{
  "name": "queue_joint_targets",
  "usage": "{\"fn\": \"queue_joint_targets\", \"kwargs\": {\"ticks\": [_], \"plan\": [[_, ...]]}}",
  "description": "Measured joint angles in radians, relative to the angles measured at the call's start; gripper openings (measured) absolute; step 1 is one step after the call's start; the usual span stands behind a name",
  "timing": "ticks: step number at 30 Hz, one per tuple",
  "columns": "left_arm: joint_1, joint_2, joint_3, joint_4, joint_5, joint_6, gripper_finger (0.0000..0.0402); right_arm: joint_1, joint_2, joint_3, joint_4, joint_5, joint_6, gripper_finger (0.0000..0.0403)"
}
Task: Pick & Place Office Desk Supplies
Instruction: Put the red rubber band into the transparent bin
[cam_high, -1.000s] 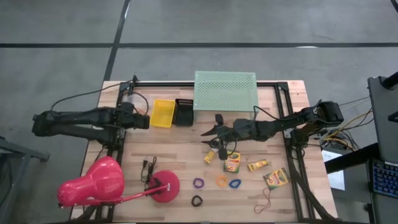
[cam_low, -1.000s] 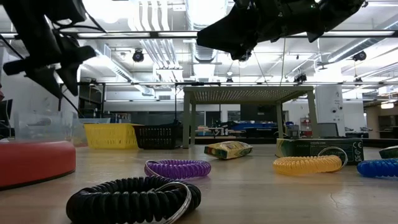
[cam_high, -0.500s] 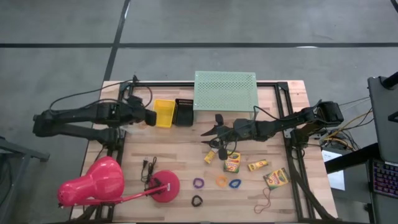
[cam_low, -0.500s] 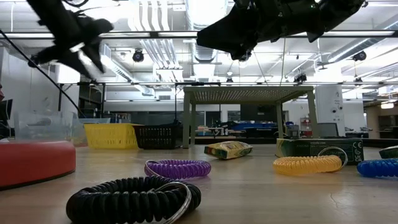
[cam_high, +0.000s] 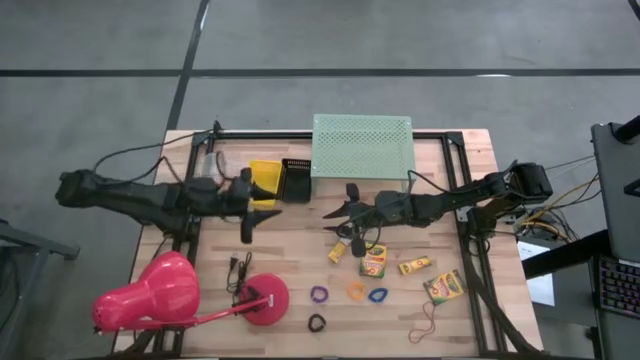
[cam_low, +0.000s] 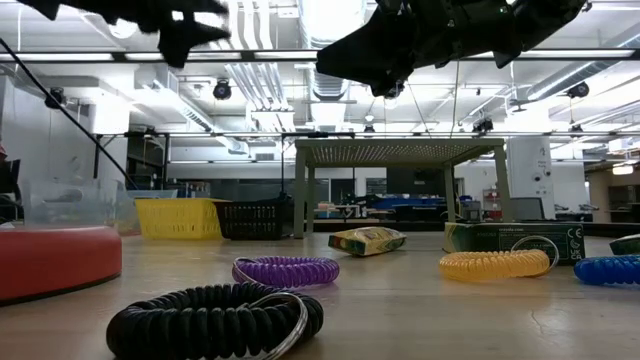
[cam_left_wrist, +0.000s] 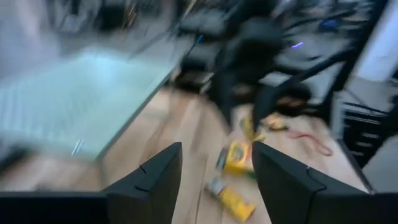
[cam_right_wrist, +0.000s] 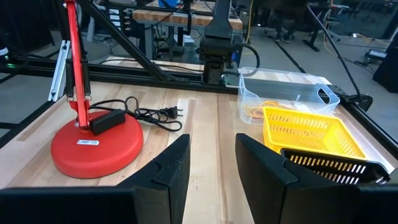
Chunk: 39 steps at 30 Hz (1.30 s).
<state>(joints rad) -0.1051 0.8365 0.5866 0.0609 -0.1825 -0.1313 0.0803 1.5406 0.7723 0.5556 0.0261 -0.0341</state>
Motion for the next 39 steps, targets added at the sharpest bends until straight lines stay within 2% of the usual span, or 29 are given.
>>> {"fn": "queue_joint_targets", "kwargs": {"ticks": [3,22,31,39], "plan": [[-0.028,-0.025,-0.011,0.052,0.001,0.053,0.0198,0.000,0.000,0.000,0.000,0.000,0.000,0.0123],[-0.026,-0.062,-0.017,0.041,0.000,0.046,0.0196,0.000,0.000,0.000,0.000,0.000,0.000,0.0123],[-0.027,-0.061,-0.023,-0.049,0.000,0.043,0.0196,0.000,0.000,0.000,0.000,0.000,0.000,0.0123],[-0.027,-0.061,-0.023,-0.051,0.000,0.043,0.0196,0.000,0.000,0.000,0.000,0.000,0.000,0.0123]]}}
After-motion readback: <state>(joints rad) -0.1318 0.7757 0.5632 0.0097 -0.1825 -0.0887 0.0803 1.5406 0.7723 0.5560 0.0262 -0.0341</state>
